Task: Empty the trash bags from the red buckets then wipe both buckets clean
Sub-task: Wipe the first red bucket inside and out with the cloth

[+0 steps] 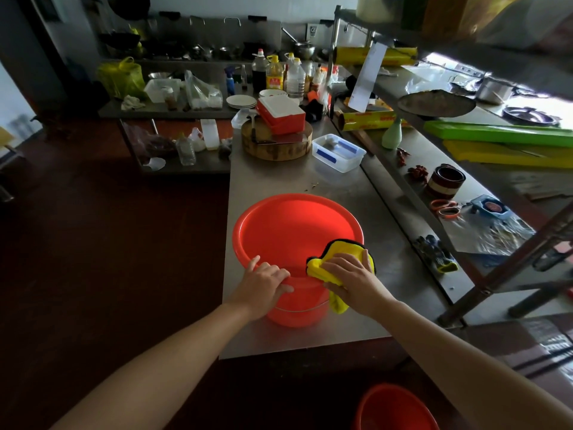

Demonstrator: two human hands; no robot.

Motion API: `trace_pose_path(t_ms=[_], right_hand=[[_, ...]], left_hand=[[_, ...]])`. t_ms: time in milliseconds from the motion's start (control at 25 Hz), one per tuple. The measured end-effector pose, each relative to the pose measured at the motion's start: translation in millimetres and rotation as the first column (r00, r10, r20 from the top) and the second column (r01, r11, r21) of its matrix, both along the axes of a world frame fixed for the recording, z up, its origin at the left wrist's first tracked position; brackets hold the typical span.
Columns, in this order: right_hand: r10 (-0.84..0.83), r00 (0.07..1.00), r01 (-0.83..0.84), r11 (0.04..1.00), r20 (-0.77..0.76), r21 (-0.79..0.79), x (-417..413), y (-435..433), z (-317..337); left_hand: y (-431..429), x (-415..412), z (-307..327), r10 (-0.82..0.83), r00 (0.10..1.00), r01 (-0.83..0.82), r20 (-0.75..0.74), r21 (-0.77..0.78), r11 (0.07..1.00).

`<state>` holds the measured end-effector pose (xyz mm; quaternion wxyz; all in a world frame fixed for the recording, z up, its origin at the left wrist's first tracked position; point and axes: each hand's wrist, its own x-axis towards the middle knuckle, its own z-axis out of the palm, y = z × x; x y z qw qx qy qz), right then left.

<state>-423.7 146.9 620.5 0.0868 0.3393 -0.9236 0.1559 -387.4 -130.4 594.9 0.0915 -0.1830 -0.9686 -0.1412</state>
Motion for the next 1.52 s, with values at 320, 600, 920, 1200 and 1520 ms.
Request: trace_pose_path(t_ms=[320,600,920,1200,1520], right_hand=[[-0.164,0.986,0.147,0.953,-0.040,-0.265,-30,11,41],[-0.230,0.973,0.216,0.935,-0.015,-0.281,-22,16,46],[-0.177,0.981,0.187,0.973,0.086,-0.136,-13,-4,15],[-0.203,0.968,0.210,0.977,0.145,-0.033,-30,-15,-2],[-0.262,0.947,0.292,0.943,0.185,-0.161,-31,-8,-4]], left_hand=[[51,-46,54,0.138,0.986,-0.143,-0.094,-0.053,0.988],[85,-102,111,0.305,0.945,-0.316,0.120,0.090,0.945],[85,-124,91,0.283,0.919,-0.291,0.275,-0.015,0.957],[2,-62,44,-0.009,0.983,0.079,0.185,-0.375,0.924],[-20,-41,-2,0.097,0.976,-0.008,0.193,-0.416,0.909]])
